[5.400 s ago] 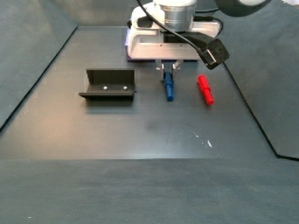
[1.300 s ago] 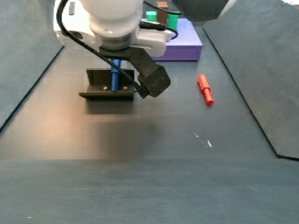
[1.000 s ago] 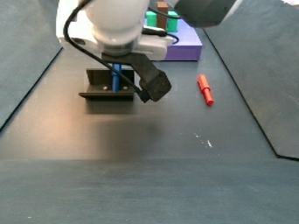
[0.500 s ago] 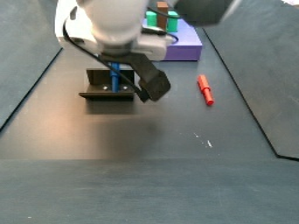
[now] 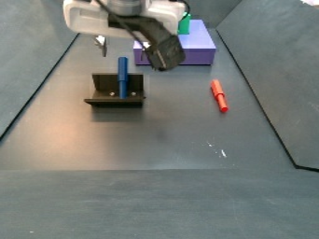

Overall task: Pick up the blue object. Move up. Place the blue object on the fixture. Regrasp the blue object. Move to above the board. Insert the blue object.
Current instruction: Regrasp the blue object.

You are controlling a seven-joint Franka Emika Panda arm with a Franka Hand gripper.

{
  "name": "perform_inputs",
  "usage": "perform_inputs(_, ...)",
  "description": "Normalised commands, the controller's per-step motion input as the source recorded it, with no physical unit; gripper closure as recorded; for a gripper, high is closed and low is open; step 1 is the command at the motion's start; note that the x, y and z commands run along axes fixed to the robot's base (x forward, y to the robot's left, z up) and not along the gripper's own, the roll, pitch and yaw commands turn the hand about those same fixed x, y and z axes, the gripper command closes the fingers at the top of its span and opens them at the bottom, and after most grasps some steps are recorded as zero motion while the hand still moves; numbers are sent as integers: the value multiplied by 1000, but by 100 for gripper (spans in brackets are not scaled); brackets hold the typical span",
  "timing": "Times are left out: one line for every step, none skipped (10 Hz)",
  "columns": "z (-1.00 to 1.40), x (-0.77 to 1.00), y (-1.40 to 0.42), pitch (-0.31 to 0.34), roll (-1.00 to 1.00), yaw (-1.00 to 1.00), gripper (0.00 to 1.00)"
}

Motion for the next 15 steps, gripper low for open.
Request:
perform_inputs(9, -177, -146, 31, 1000, 114, 0)
perform_inputs(20, -151, -100, 43, 1000, 26, 0)
perform_inputs(26, -140, -51, 60, 1000, 0, 0)
perform_inputs(20, -171, 0, 77, 1000, 0, 0)
perform_inputs(0, -151, 140, 146, 1000, 0, 0)
perform_inputs(0, -97, 143, 180, 1000, 9, 0)
perform_inputs(0, -89, 140, 189, 1000, 17, 0)
perform_inputs(0, -66, 151, 206, 1000, 34, 0)
perform_inputs(0, -57, 163, 183, 1000, 100, 0)
perform_inputs(0, 0, 183, 0, 1000, 274, 0)
perform_inputs(117, 60, 69, 0, 963, 380, 0)
perform_inputs(294, 271, 0, 0, 1000, 380, 0)
perform_inputs(354, 363, 0, 0, 1000, 346, 0)
perform_inputs(317, 554, 0, 37, 1000, 260, 0)
perform_inputs(186, 600, -40, 146, 1000, 111, 0)
